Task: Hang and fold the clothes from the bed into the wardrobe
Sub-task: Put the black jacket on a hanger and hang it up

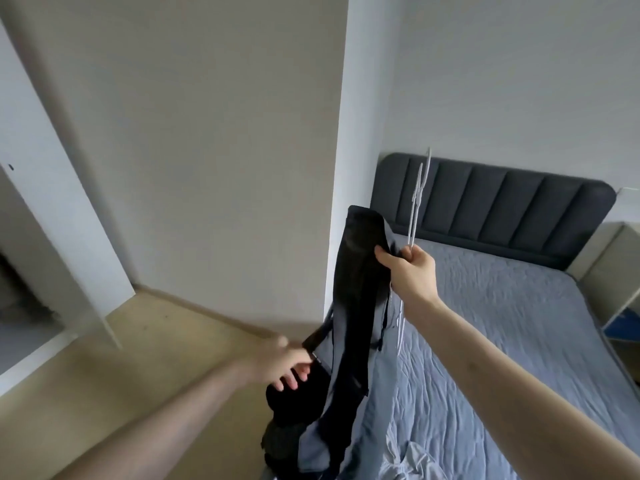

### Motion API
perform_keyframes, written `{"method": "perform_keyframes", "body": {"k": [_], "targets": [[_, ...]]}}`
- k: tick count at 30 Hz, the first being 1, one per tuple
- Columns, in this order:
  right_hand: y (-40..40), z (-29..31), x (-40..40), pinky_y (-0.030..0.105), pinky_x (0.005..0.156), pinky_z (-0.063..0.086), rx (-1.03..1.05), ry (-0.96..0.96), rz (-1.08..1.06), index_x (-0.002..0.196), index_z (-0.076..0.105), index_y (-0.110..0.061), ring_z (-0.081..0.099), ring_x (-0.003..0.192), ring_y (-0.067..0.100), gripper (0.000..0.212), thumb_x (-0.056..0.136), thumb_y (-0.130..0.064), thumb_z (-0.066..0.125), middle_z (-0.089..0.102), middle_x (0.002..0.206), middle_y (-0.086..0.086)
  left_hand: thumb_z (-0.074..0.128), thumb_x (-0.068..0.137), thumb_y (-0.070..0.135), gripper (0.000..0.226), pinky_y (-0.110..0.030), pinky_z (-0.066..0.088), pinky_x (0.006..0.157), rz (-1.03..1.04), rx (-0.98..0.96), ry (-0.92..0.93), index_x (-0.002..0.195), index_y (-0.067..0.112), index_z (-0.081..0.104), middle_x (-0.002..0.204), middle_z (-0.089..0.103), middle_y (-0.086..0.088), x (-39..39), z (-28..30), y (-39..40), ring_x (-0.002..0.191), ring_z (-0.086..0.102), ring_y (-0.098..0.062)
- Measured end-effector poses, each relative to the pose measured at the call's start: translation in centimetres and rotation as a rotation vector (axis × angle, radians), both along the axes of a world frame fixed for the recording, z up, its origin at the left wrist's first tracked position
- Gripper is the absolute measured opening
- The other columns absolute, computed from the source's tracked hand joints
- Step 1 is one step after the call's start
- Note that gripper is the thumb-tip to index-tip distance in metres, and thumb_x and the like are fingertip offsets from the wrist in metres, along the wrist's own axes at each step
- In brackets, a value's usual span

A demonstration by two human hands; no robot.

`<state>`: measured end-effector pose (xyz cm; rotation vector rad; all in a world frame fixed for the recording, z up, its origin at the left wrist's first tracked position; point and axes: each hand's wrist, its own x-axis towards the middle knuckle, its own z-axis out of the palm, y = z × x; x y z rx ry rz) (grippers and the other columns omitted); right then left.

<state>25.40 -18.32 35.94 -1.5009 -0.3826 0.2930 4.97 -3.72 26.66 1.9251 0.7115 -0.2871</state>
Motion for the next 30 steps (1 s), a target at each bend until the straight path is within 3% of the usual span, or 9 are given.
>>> {"method": "perform_keyframes", "body": {"k": [3,5,9,12,17,22,25,28,30], "targets": [[0.2,0.2,-0.2,0.028,0.054,0.031,0.038,0.015,-0.008,0.069,0.025,-0.023,0.028,0.055,0.014,0.058,0.086,-0.018,0.080,0.031,0.065,0.001,0.063,0.085,0.063,0.072,-0.030,0.043,0.094,-0.103,0.044,0.211,0.142,0.022,0.044,0.138,0.053,0.003,0.1,-4.0,-2.8,0.117,0.054,-0.017],[0.3,0.5,-0.3,0.029,0.055,0.030,0.054,0.009,-0.012,0.069,0.024,-0.024,0.027,0.056,0.014,0.058,0.086,-0.018,0.079,0.030,0.065,0.001,0.068,0.069,0.070,0.091,-0.033,0.045,0.102,0.005,0.110,0.143,0.148,0.030,0.044,0.141,0.054,0.009,0.8,-6.0,-3.3,0.123,0.055,-0.016],[-0.1,1.0,-0.4,0.027,0.053,0.031,0.030,-0.001,-0.052,0.069,0.024,-0.023,0.027,0.054,0.014,0.057,0.087,-0.019,0.078,0.031,0.060,-0.003,0.073,0.072,0.062,0.052,-0.037,0.060,0.082,0.142,0.238,0.006,0.109,0.027,0.063,0.105,0.071,0.002,2.4,-10.0,-3.3,0.089,0.068,-0.018],[-1.3,1.1,0.4,0.026,0.050,0.032,0.021,0.020,-0.087,0.069,0.024,-0.023,0.028,0.050,0.013,0.057,0.088,-0.020,0.078,0.031,0.057,-0.005,0.063,0.096,0.045,0.024,-0.029,0.053,0.067,0.240,0.352,-0.009,0.109,0.025,0.058,0.093,0.063,0.006,2.4,-8.7,-2.9,0.078,0.063,-0.014],[-4.2,0.1,2.3,0.027,0.052,0.029,-0.007,0.062,-0.140,0.069,0.023,-0.023,0.025,0.052,0.014,0.058,0.088,-0.019,0.078,0.030,0.056,-0.006,0.049,0.105,0.035,0.028,-0.033,0.048,0.078,0.393,0.673,-0.054,0.124,0.022,0.066,0.114,0.071,-0.007,2.3,-6.0,1.7,0.106,0.067,-0.030],[-6.1,-1.2,3.3,0.027,0.049,0.026,-0.045,0.123,-0.168,0.069,0.022,-0.024,0.022,0.049,0.014,0.058,0.089,-0.020,0.076,0.026,0.054,-0.005,0.049,0.105,0.032,0.035,-0.035,0.054,0.077,0.336,1.003,-0.225,0.136,0.037,0.064,0.116,0.075,-0.004,2.9,-0.1,6.6,0.103,0.071,-0.032],[-6.7,-1.5,4.2,0.026,0.045,0.025,-0.077,0.145,-0.195,0.070,0.022,-0.025,0.022,0.048,0.014,0.058,0.090,-0.021,0.076,0.026,0.057,-0.004,0.049,0.104,0.022,0.041,-0.037,0.054,0.073,0.279,1.150,-0.342,0.142,0.033,0.060,0.117,0.075,-0.008,3.6,3.7,8.6,0.098,0.071,-0.035],[-7.1,-2.0,5.0,0.026,0.044,0.023,-0.091,0.179,-0.173,0.070,0.023,-0.025,0.021,0.049,0.014,0.057,0.090,-0.021,0.076,0.026,0.059,-0.003,0.052,0.102,0.016,0.036,-0.040,0.054,0.076,0.291,1.221,-0.466,0.134,0.025,0.067,0.119,0.070,-0.004,4.5,7.5,9.6,0.099,0.067,-0.036],[-7.1,-2.2,5.4,0.027,0.046,0.023,-0.122,0.167,-0.140,0.071,0.027,-0.024,0.022,0.051,0.014,0.054,0.088,-0.022,0.078,0.028,0.061,-0.002,0.051,0.103,0.020,0.026,-0.041,0.050,0.073,0.387,1.150,-0.510,0.114,0.020,0.074,0.106,0.065,-0.007,5.3,9.4,10.1,0.093,0.064,-0.038]]}}
